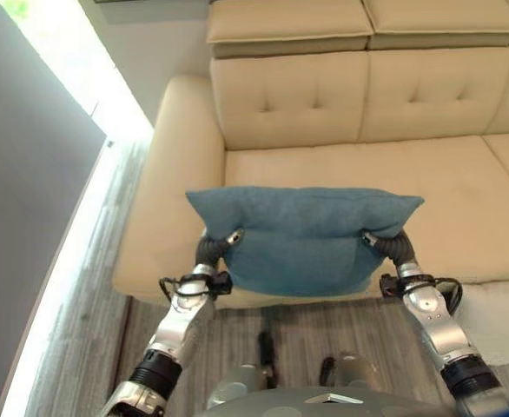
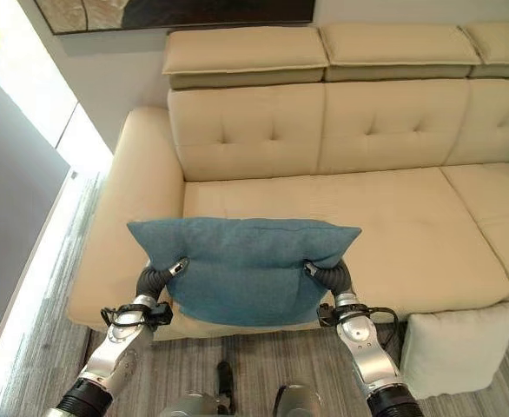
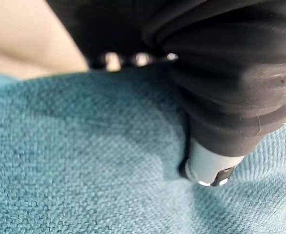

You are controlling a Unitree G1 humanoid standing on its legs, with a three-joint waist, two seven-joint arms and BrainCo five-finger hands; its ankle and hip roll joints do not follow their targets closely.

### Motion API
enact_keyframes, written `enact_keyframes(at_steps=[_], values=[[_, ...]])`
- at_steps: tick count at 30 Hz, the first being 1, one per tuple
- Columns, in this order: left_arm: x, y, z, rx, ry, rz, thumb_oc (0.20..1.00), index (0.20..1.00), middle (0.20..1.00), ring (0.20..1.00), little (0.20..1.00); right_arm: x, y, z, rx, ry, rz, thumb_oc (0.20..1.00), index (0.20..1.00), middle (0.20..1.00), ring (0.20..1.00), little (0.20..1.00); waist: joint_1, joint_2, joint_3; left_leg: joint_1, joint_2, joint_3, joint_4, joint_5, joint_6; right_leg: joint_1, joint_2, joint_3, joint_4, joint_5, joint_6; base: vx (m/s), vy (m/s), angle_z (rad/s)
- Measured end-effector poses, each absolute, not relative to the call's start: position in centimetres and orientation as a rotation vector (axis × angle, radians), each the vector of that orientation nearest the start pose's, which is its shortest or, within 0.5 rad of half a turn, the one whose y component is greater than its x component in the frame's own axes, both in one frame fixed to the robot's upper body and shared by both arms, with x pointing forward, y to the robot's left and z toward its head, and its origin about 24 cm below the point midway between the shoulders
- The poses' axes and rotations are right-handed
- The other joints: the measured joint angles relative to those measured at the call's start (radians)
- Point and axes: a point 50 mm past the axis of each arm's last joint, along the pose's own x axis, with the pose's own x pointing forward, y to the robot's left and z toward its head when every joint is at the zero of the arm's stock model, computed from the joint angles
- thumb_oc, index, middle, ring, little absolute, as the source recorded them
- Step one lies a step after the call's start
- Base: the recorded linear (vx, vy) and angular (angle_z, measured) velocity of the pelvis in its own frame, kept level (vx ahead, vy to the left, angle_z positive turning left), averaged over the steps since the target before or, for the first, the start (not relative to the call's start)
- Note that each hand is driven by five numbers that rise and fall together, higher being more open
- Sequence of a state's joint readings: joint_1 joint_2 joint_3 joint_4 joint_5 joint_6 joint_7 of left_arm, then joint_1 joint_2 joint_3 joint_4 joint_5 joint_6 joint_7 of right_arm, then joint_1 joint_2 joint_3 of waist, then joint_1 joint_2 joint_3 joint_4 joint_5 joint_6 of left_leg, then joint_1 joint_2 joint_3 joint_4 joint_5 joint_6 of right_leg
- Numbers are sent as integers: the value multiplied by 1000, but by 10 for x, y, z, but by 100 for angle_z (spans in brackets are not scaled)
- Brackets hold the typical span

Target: Pick up all the scattered cushions and arrange them neatly on the sofa.

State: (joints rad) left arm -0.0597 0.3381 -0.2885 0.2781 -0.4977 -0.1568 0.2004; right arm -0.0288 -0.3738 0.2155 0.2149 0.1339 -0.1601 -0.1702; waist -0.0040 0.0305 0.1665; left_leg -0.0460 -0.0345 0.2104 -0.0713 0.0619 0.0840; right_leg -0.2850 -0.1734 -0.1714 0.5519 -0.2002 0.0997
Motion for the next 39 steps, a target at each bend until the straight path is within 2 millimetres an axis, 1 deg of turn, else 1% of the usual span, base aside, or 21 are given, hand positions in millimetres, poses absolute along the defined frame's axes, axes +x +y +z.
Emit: enact_keyframes(at_steps=[2, 3, 6, 8, 9, 10, 11, 12, 14, 16, 18, 19, 20, 22, 25, 28, 30, 32, 35, 36, 39], values=[[255, 182, 2, -102, 154, 53, 200, 200, 200, 200, 200, 251, -188, 15, -253, 55, 26, 200, 200, 200, 200, 200, -3, 0, 0, 8, -1, 0, -9, -5, -8, -35, 19, 30, -107, 11, 2, 127, -84, 5], [257, 184, 4, -101, 147, 59, 200, 200, 200, 200, 200, 252, -186, 16, -253, 52, 34, 200, 200, 200, 200, 200, -3, -5, 1, 8, 0, 3, -9, -8, -12, -43, 34, 51, -231, 59, 4, 178, -129, 8], [252, 187, 0, -100, 160, 74, 200, 200, 200, 200, 200, 250, -185, 11, -253, 73, 39, 200, 200, 200, 200, 200, -4, -43, 7, 54, -1, -5, -8, -43, -46, -4, 26, 53, -478, 222, 16, 199, -154, 6], [245, 185, -7, -104, 186, 78, 200, 200, 200, 200, 200, 247, -186, 6, -252, 94, 36, 200, 200, 200, 200, 200, -5, -58, 4, 105, 14, -15, -7, -68, -80, 56, 37, 43, -507, 319, -6, 144, -186, 12], [243, 183, -9, -113, 193, 76, 200, 200, 200, 200, 200, 247, -187, 5, -254, 96, 31, 200, 200, 200, 200, 200, -9, -51, -1, 100, 36, -31, 8, -86, -96, 75, 55, 28, -517, 335, -29, 121, -237, 22], [243, 179, -9, -128, 191, 68, 200, 200, 200, 200, 200, 247, -190, 6, -259, 94, 22, 200, 200, 200, 200, 200, -10, -43, -6, 90, 64, -45, 26, -102, -105, 92, 80, 7, -539, 332, -37, 101, -278, 51], [246, 172, -7, -148, 180, 54, 200, 200, 200, 200, 200, 248, -196, 9, -261, 89, 1, 200, 200, 200, 200, 200, -15, -41, -8, 56, 98, -73, 85, -114, -131, 115, 105, -28, -564, 323, -63, 50, -187, 75], [249, 166, -4, -156, 172, 36, 200, 200, 200, 200, 200, 249, -201, 11, -261, 82, -22, 200, 200, 200, 200, 200, -17, -53, -9, 9, 113, -90, 164, -113, -140, 123, 115, -58, -574, 310, -82, 30, -228, 88], [251, 164, -3, -159, 167, 28, 200, 200, 200, 200, 200, 252, -203, 18, -253, 55, -38, 200, 200, 200, 200, 200, -14, -75, -12, -79, 123, -75, 320, -110, -146, 127, 118, -80, -576, 311, -131, 26, -141, 47], [254, 163, -1, -165, 160, 32, 200, 200, 200, 200, 200, 256, -201, 22, -251, 35, -41, 200, 200, 200, 200, 200, -13, -80, -9, -125, 144, -96, 400, -124, -158, 139, 121, -88, -576, 292, -146, 52, 14, 17], [258, 163, 4, -162, 140, 28, 200, 200, 200, 200, 200, 257, -202, 26, -253, 16, -52, 200, 200, 200, 200, 200, -19, -84, -9, -126, 152, -61, 308, -121, -163, 158, 126, -106, -605, 290, -143, 132, 95, 18], [264, 163, 10, -151, 120, 25, 200, 200, 200, 200, 200, 260, -201, 28, -256, 8, -62, 200, 200, 200, 200, 200, -18, -80, -9, -116, 157, -58, 166, -105, -174, 161, 144, -98, -619, 288, -138, 164, 154, -12], [266, 164, 12, -152, 111, 30, 200, 200, 200, 200, 200, 262, -200, 29, -254, 3, -59, 200, 200, 200, 200, 200, -20, -76, -7, -107, 153, -76, 116, -91, -173, 162, 158, -90, -619, 287, -136, 151, 162, -33], [269, 164, 15, -146, 98, 29, 200, 200, 200, 200, 200, 263, -199, 30, -240, -1, -60, 200, 200, 200, 200, 200, -31, -68, -7, -107, 149, -92, 92, -72, -159, 167, 179, -86, -620, 285, -137, 93, 125, -27], [276, 161, 24, -145, 68, 15, 200, 200, 200, 200, 200, 266, -203, 35, -226, -13, -76, 200, 200, 200, 200, 200, -48, -49, -3, -83, 124, -54, 58, -46, -138, 167, 195, -73, -619, 281, -143, 58, 97, -27], [280, 158, 28, -147, 51, 8, 200, 200, 200, 200, 200, 267, -206, 38, -238, -21, -86, 200, 200, 200, 200, 200, -45, -43, -1, -80, 115, -43, 48, 2, -122, 159, 186, -52, -615, 278, -144, 5, 55, -26], [281, 158, 29, -146, 49, 20, 200, 200, 200, 200, 200, 271, -204, 42, -238, -37, -88, 200, 200, 200, 200, 200, -41, -41, 0, -87, 101, -36, 38, 6, -111, 143, 172, -50, -610, 280, -135, -42, 29, -6], [291, 161, 43, -139, 3, 41, 200, 200, 200, 200, 200, 287, -197, 61, -242, -109, -80, 200, 200, 200, 200, 200, -33, -37, 4, -145, 90, -29, 46, 18, -94, 87, 159, -50, -606, 293, -124, -77, 8, 5], [302, 165, 58, -118, -44, 71, 200, 200, 200, 200, 200, 304, -189, 76, -248, -156, -70, 200, 200, 200, 200, 200, -16, -31, 18, -168, 80, -30, 45, 24, -83, 63, 149, -51, -603, 302, -123, -69, 9, 7], [313, 165, 77, -109, -107, 72, 200, 200, 200, 200, 200, 317, -188, 90, -247, -191, -81, 200, 200, 200, 200, 200, -1, -27, 38, -188, 77, -34, 45, 25, -83, 46, 146, -56, -604, 304, -121, -45, 31, 8], [325, 167, 97, -95, -168, 88, 200, 200, 200, 200, 200, 332, -185, 104, -261, -215, -83, 200, 200, 200, 200, 200, 4, -19, 50, -217, 71, -44, 48, 25, -83, 21, 140, -61, -602, 302, -119, -24, 27, 9]])
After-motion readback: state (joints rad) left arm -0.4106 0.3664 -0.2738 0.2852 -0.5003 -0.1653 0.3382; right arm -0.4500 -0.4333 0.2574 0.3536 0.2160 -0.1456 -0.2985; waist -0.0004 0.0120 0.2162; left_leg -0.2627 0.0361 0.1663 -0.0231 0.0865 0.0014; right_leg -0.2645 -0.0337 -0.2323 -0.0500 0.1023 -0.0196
